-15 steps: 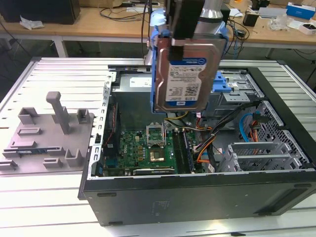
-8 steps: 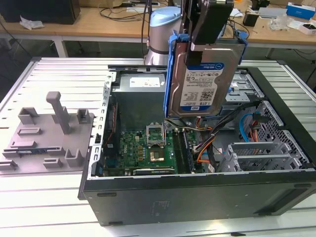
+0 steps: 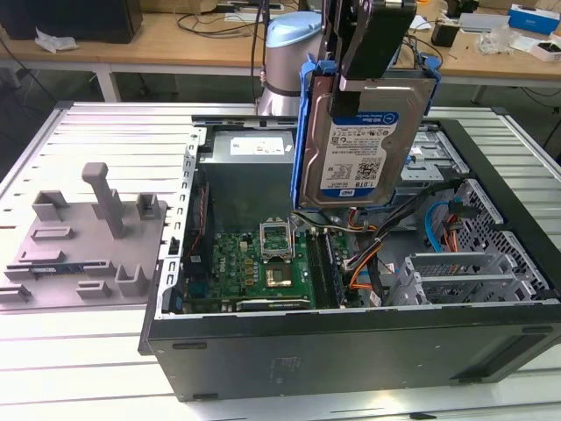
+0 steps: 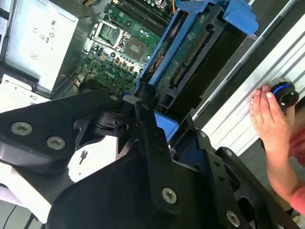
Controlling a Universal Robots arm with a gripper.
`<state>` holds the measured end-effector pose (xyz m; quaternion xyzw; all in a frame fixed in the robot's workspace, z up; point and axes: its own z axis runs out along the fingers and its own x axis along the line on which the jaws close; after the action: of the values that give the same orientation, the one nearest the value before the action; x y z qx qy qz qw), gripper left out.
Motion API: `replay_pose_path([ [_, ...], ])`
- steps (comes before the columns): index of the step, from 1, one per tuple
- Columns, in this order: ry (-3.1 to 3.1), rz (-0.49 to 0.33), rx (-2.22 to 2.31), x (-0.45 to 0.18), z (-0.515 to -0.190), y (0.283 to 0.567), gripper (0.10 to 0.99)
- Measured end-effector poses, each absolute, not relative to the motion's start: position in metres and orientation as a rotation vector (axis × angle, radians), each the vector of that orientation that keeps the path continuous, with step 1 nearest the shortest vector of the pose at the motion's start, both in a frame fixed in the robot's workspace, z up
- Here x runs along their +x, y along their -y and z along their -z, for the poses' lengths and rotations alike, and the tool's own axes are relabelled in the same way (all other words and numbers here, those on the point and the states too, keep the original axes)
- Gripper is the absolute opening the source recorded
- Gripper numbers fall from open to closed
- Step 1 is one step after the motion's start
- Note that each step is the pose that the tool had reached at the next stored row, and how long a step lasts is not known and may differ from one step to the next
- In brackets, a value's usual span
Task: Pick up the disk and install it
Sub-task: 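Insert the disk into the insertion slot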
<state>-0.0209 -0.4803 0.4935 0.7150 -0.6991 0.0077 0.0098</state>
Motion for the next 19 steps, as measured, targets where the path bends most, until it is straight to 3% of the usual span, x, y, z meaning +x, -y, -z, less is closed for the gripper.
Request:
replay_pose_path([
  [19, 2.184, -0.024, 2.231, -0.0206, -0.4934, 0.4878, 0.365],
])
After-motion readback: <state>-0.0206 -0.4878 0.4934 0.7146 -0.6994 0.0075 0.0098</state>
